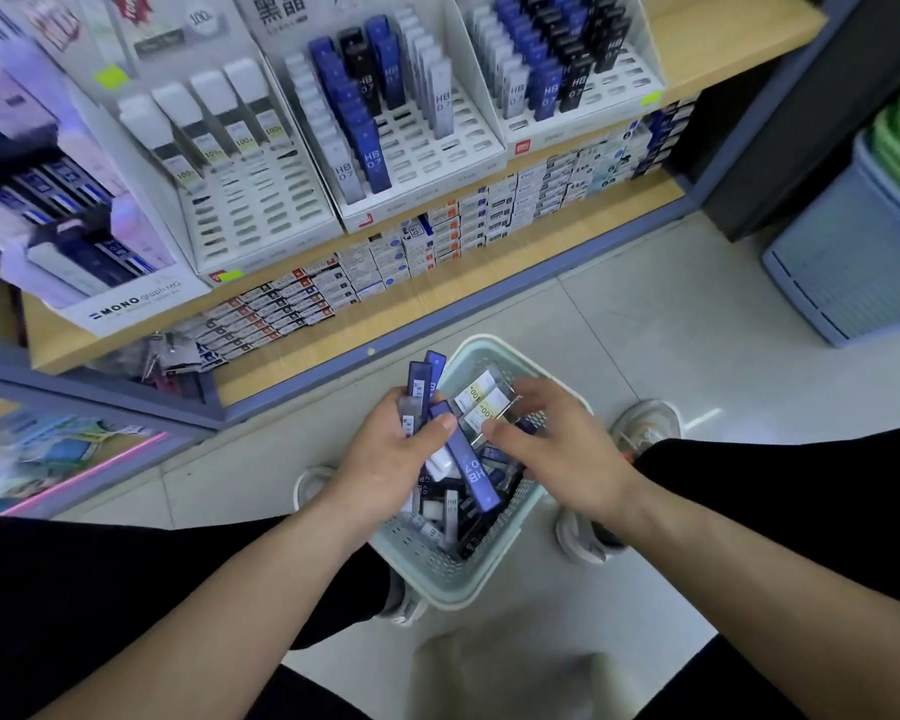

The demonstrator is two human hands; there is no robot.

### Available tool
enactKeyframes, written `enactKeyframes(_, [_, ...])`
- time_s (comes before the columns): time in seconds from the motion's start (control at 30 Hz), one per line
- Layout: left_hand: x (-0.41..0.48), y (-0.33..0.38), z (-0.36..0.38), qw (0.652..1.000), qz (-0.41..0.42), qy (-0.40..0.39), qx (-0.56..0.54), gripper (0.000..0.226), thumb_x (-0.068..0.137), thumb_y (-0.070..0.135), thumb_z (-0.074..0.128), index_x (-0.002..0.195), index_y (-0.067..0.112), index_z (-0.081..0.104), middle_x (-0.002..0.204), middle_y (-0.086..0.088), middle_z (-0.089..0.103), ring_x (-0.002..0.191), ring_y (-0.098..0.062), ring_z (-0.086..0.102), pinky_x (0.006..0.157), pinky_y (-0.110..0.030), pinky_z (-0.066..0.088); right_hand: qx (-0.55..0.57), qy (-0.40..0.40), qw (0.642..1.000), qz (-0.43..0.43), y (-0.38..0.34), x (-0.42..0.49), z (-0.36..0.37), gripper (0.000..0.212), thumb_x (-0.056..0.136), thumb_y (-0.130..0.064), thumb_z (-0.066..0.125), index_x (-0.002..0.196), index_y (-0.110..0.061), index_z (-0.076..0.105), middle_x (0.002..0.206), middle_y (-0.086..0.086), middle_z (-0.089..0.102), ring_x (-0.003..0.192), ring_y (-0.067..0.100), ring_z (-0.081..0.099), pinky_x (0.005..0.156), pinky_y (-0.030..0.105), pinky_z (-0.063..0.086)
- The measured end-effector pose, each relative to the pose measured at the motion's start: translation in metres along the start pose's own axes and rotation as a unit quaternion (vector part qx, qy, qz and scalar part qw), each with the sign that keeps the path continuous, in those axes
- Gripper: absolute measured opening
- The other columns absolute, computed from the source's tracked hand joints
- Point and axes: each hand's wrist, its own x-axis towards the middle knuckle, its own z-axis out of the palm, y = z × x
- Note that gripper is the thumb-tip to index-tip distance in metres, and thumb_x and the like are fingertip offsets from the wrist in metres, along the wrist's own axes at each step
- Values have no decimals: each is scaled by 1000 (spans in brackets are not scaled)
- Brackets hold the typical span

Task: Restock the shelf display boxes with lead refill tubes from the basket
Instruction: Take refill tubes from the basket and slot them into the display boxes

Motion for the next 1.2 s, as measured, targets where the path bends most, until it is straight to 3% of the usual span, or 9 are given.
enactKeyframes(0.13, [-12,14,7,997,0,21,-72,12,97,22,65,108,20,62,98,-5,76,84,-18,71,75,-34,53,168,25,984,54,-17,-13,-4,73,79,-32,83,139,-19,43,114,0,60,79,30,73,72,51,61])
enactKeyframes(0.3, [-13,18,19,992,-1,12,-122,15,97,15,63,112,13,60,106,-17,74,98,-35,71,91,-51,57,218,-7,976,11,-18,-15,-3,40,73,-33,83,109,-26,66,95,12,73,90,33,72,84,60,56])
enactKeyframes(0.43, [-10,13,19,994,0,-16,-106,25,99,19,62,121,10,60,110,-14,74,101,-34,71,94,-58,54,206,-8,978,-25,-14,-10,-4,32,85,-18,78,114,-27,67,95,13,71,91,31,70,84,56,57])
enactKeyframes(0.53, [-6,12,21,996,10,-42,-84,33,92,33,62,122,17,62,112,-8,74,104,-30,71,95,-55,53,186,-38,981,-43,-12,-5,-5,33,92,-13,70,122,-28,65,101,17,68,88,32,70,72,47,62])
enactKeyframes(0.63, [0,8,24,997,7,-49,-66,23,99,30,60,119,19,60,111,-9,73,104,-31,70,90,-47,56,139,-62,986,-68,-9,3,-9,31,96,-11,63,122,-28,66,97,15,68,87,25,68,68,41,61])
enactKeyframes(0.77, [10,7,29,996,5,-46,-77,25,98,29,62,120,18,58,113,-7,73,104,-22,70,88,-38,57,100,-72,990,-74,-6,10,-8,31,100,-12,56,123,-29,67,98,11,71,91,35,68,75,48,61])
enactKeyframes(0.9, [18,6,33,997,23,-43,-54,22,98,29,62,119,23,59,110,-1,73,103,-16,70,84,-36,56,96,-32,992,-75,-2,14,-3,26,97,-23,51,111,-30,71,80,7,70,69,28,62,71,52,57])
enactKeyframes(1.07, [23,7,36,998,31,-35,-52,26,94,30,66,117,19,60,108,-4,73,100,-20,71,86,-37,55,143,-8,988,-52,-2,12,-2,28,105,-11,46,102,-14,74,77,12,70,63,8,62,63,37,52])
enactKeyframes(1.2, [24,8,33,997,24,-27,-62,20,98,19,62,117,12,61,102,-11,74,86,-23,72,73,-37,57,193,-1,981,-26,-7,11,0,25,106,-13,45,101,-16,69,74,0,70,66,13,69,62,28,55])
